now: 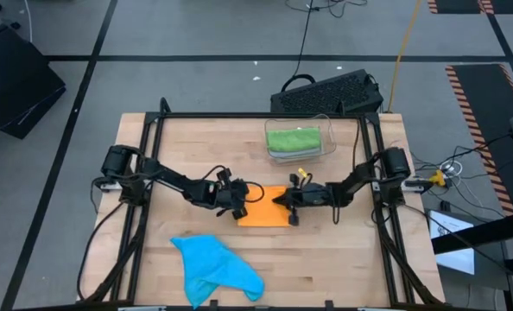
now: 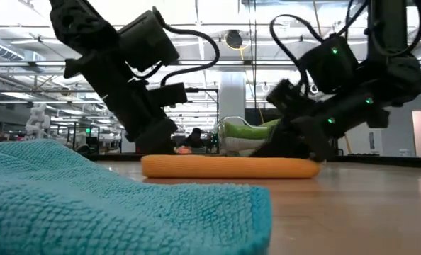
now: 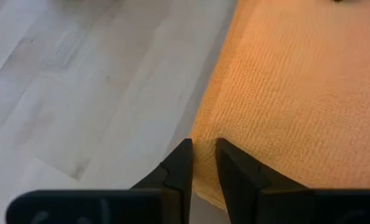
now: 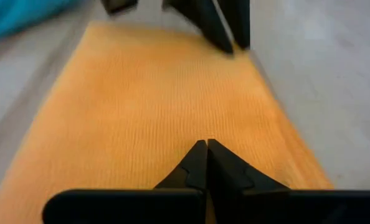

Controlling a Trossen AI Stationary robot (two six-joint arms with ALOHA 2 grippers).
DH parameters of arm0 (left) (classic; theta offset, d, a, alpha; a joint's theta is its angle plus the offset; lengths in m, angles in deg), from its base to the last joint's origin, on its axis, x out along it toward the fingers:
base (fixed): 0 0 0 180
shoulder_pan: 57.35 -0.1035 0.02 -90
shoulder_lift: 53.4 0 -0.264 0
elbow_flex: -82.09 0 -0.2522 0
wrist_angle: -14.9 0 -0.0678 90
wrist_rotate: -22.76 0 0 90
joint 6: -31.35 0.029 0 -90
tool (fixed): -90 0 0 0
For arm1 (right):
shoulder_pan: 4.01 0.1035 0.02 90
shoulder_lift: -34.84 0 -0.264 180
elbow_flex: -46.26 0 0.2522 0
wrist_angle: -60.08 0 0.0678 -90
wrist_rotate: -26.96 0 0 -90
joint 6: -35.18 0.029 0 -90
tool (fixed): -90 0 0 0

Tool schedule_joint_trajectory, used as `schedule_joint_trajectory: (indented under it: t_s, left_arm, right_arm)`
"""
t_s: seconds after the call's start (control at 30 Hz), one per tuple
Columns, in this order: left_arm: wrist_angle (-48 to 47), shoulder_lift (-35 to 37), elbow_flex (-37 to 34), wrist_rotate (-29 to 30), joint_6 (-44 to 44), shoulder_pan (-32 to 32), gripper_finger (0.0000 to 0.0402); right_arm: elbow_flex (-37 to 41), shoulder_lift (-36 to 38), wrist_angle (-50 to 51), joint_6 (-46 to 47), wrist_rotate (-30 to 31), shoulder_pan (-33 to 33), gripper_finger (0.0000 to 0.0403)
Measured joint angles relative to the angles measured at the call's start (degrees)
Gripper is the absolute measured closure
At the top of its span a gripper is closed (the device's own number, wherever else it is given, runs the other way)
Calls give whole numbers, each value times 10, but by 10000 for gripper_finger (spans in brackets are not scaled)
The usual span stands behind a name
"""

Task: Fold microfiber towels
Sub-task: Fold the orange microfiber towel

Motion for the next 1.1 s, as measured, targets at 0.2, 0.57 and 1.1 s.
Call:
schedule_joint_trajectory:
  t_s: [0.2,0.57,1.1]
  left_arm:
    - [-1,16,-11,-15,11,-9,330]
    - [-19,132,17,5,35,79,330]
    - [-38,65,14,109,42,254,204]
  right_arm:
    - [-3,-12,-3,24,0,-3,399]
    - [12,204,167,18,3,58,379]
    - [70,288,286,50,135,236,281]
